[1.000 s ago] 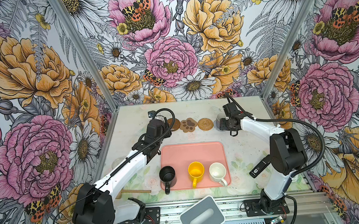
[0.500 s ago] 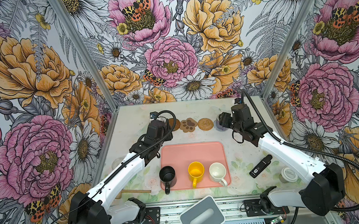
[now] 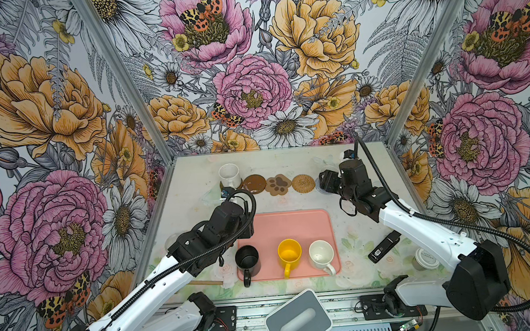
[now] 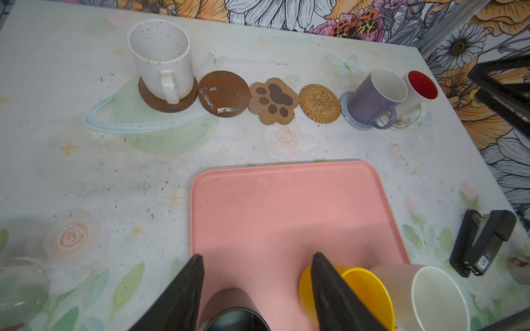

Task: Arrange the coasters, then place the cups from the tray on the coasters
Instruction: 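Open right gripper and raise it while left gripper moves over black mug, then lower left gripper into the black mug on the tray and grasp it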

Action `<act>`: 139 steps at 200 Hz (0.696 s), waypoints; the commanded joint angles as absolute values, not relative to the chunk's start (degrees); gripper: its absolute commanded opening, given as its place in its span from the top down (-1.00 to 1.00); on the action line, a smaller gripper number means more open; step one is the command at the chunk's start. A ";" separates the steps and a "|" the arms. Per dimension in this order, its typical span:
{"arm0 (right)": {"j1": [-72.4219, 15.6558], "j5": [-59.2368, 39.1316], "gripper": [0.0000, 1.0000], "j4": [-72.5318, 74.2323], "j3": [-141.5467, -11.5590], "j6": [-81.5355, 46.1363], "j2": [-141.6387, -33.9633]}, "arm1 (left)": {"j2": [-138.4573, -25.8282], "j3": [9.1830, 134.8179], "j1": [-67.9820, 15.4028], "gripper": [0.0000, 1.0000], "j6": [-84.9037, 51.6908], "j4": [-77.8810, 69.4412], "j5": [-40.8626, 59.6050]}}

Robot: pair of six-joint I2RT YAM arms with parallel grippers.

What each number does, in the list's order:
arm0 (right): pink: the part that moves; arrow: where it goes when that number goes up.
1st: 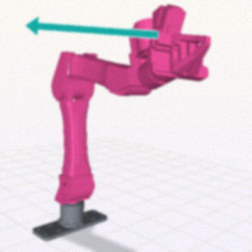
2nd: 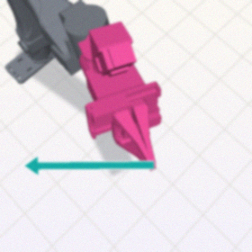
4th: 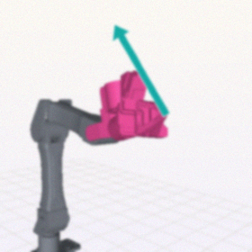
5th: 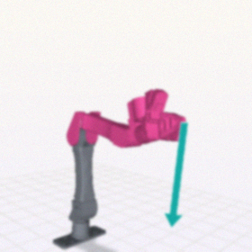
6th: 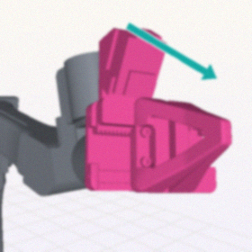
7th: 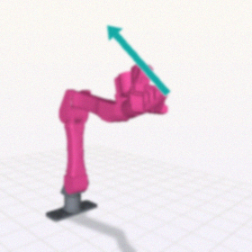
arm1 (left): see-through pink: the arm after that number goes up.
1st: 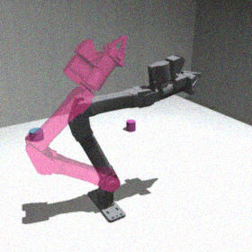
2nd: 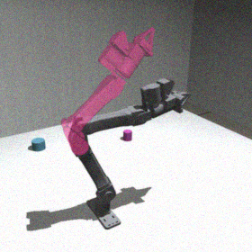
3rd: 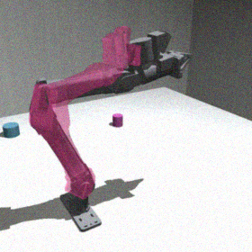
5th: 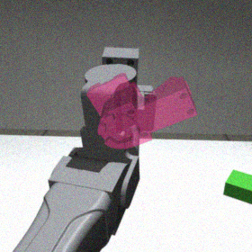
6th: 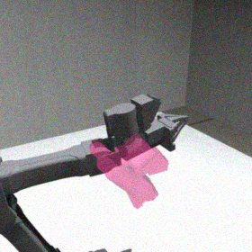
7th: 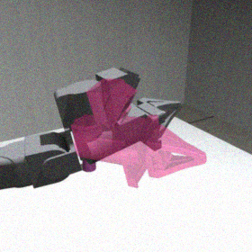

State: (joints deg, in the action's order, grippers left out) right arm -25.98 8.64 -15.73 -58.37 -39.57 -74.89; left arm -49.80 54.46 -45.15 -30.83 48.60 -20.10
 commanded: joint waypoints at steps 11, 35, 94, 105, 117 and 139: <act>-26.32 6.41 -0.35 -11.63 -57.75 -40.01 -73.81 | -45.45 51.78 -48.95 -0.15 -39.60 59.37 -19.91; -26.35 5.71 -0.35 -10.99 -57.92 -40.07 -75.01 | -43.72 49.35 -50.98 -0.11 -43.83 63.61 -18.15; -26.35 4.23 -0.35 -10.19 -58.84 -40.26 -77.54 | -45.62 48.33 -57.46 0.00 -47.73 68.31 -14.09; -26.33 4.00 -0.35 -10.09 -58.95 -40.25 -77.74 | -46.50 48.43 -58.53 0.00 -48.54 69.67 -13.89; -26.35 4.04 -0.35 -9.97 -58.98 -40.25 -78.02 | -47.30 48.35 -59.81 0.01 -49.49 70.68 -13.46; -26.32 3.82 -0.35 -9.85 -59.22 -40.20 -78.62 | -48.40 47.93 -62.47 0.01 -51.24 70.96 -12.83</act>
